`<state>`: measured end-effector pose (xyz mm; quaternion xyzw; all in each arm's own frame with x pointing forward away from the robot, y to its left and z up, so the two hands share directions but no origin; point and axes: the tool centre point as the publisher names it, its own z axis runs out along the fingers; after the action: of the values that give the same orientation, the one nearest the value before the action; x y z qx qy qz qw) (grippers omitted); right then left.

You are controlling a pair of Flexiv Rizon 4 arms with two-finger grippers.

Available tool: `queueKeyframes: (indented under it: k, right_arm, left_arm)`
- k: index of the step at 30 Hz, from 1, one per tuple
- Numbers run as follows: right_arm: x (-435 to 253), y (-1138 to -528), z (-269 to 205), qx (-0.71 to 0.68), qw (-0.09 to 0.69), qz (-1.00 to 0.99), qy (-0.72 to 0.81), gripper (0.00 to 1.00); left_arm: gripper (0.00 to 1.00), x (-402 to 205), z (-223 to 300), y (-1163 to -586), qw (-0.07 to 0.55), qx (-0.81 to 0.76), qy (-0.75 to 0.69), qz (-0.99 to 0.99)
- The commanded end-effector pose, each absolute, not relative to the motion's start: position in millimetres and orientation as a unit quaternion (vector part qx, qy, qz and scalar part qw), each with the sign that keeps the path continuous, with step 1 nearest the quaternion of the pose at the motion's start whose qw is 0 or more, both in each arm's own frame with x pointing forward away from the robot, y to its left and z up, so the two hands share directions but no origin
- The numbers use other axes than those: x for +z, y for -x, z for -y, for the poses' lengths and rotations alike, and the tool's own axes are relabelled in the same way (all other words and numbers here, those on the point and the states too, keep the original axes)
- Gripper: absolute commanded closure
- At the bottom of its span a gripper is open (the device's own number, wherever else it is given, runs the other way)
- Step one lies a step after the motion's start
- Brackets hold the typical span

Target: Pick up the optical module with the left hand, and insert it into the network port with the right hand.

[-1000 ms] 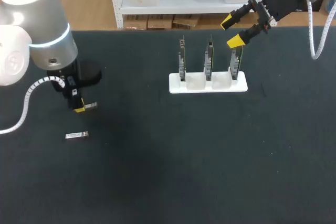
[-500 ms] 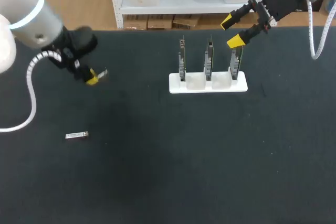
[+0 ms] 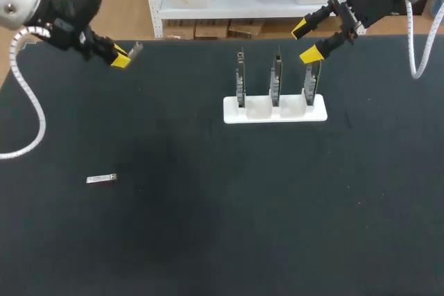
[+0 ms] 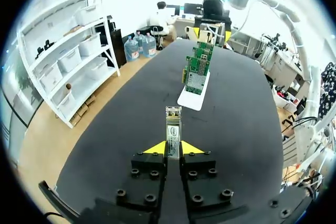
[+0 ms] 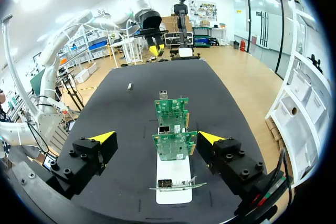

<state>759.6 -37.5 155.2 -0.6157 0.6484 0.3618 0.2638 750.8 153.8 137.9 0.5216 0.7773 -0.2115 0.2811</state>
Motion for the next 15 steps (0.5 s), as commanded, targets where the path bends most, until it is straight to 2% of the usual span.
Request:
queueKeyframes:
  k: [1,11,15]
  right_arm:
    - [155,-757,37,0.360,0.266,-0.649,0.615,0.00]
    - [155,-757,37,0.360,0.266,-0.649,0.615,0.00]
    - [155,-757,37,0.360,0.266,-0.649,0.615,0.00]
  left_arm:
    - [1.00,135,-157,-743,0.336,-0.241,-0.506,-0.757]
    - [1.00,134,-157,-743,0.336,-0.241,-0.504,-0.758]
    - [1.00,147,-135,-752,0.365,-0.269,-0.512,-0.729]
